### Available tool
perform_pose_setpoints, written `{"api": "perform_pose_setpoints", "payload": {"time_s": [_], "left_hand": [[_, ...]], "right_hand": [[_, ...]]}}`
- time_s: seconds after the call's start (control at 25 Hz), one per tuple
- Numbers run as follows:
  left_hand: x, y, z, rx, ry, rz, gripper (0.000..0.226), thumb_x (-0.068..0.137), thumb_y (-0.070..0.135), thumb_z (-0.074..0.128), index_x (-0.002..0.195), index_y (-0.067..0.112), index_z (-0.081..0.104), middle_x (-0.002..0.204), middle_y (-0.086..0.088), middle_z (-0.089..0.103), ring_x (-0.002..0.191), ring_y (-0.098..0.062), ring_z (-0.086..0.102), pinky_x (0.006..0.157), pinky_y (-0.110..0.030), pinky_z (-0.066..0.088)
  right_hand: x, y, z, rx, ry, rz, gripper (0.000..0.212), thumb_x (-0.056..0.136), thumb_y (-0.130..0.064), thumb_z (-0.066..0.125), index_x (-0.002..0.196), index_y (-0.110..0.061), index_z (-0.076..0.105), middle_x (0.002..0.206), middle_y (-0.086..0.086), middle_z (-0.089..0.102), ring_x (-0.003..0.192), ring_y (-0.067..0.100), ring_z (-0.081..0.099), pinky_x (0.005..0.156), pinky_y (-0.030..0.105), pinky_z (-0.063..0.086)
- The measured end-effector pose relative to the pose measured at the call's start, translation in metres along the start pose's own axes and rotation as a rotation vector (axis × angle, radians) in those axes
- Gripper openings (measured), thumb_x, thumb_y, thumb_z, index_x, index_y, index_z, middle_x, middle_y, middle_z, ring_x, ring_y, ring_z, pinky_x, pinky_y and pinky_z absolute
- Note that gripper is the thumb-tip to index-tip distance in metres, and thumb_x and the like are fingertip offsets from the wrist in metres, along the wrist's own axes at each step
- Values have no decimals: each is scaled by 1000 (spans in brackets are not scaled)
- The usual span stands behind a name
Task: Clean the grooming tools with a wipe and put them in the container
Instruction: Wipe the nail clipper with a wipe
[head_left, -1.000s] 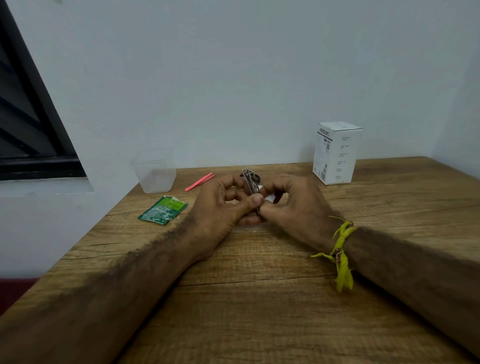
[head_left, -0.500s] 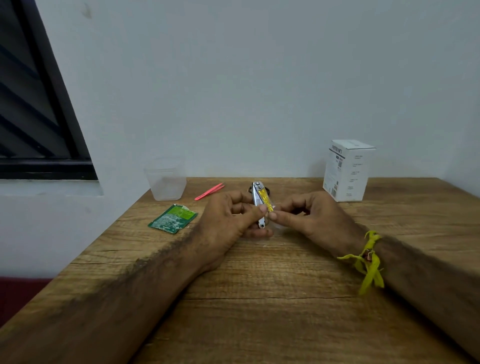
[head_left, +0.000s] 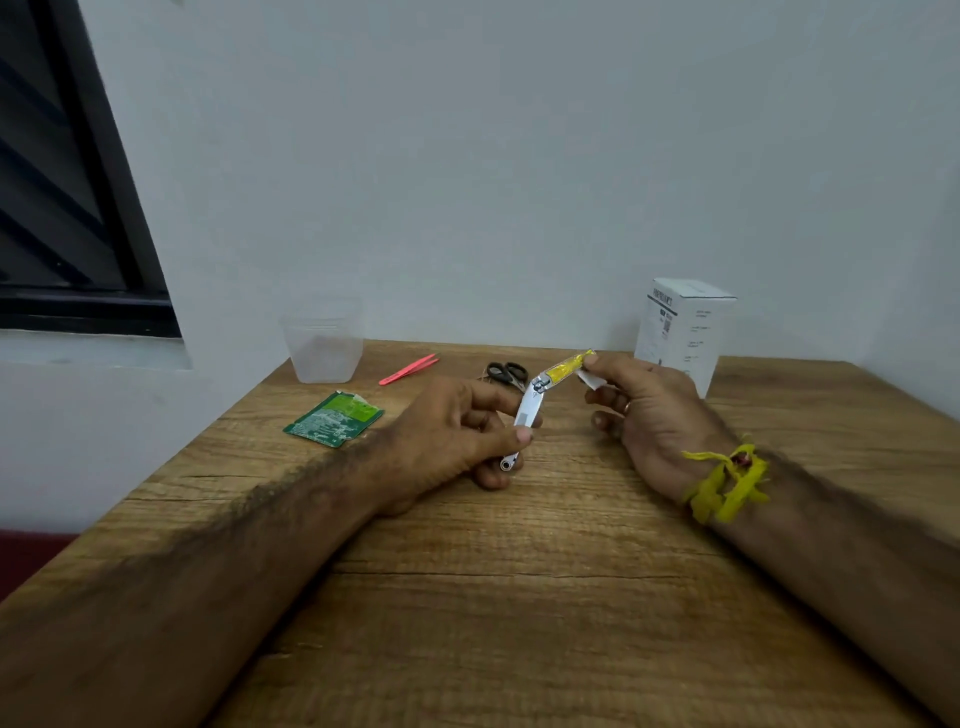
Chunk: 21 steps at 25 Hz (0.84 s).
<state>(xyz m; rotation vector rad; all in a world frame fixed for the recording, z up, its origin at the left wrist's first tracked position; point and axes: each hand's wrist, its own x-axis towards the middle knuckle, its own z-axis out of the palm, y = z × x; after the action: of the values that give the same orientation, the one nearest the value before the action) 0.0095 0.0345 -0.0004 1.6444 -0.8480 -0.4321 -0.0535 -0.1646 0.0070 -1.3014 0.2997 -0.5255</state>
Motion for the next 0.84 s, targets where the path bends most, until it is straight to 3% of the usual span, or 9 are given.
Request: {"api": "perform_pose_setpoints", "payload": {"time_s": [0.16,0.24,0.36,0.52,0.68,0.84], "left_hand": [[-1,3,5,70,-76,22,15,88,9,74,103,9,73,69,-13,68,55,-16,61,50,-21,50],[-1,2,5,35,-35,22,15,88,9,74,103,8,72,70,-14,68,56,-16,63,50,-23,52],[-2,2,5,-57,56,14,20,89,8,73,108,3,70,74,-19,68,61,-22,66,55,-26,57],[-3,4,7,-43,50,36,20,91,8,71,110,4,69,83,-29,69,68,-23,68,61,-27,60],[-3,3,10,-174,21,13,20,97,8,62,114,-1,66,95,-23,74,79,-26,72,73,-32,62],[-2,5,13,-214,49,-14,13,93,3,66,105,1,69,89,-23,75,71,-25,72,64,-29,61]], "right_hand": [[1,-3,6,5,-26,-40,10,80,-21,76,81,-12,79,83,-1,73,63,6,59,50,22,44],[-1,-2,7,-33,-50,-55,20,80,-30,78,83,-11,79,80,-2,72,65,7,58,52,23,44],[-9,4,5,-277,-118,-128,37,75,-51,76,83,-15,79,79,4,72,68,8,59,55,24,45],[-19,11,14,-391,-273,-260,27,78,-40,77,83,-14,79,73,-1,73,64,0,59,56,15,43],[-19,8,13,-272,-265,-173,30,75,-37,78,90,-11,78,88,14,73,71,9,58,62,28,44],[-20,7,12,-247,-281,-163,37,69,-40,78,92,-10,78,89,11,72,75,12,56,62,30,42]]}}
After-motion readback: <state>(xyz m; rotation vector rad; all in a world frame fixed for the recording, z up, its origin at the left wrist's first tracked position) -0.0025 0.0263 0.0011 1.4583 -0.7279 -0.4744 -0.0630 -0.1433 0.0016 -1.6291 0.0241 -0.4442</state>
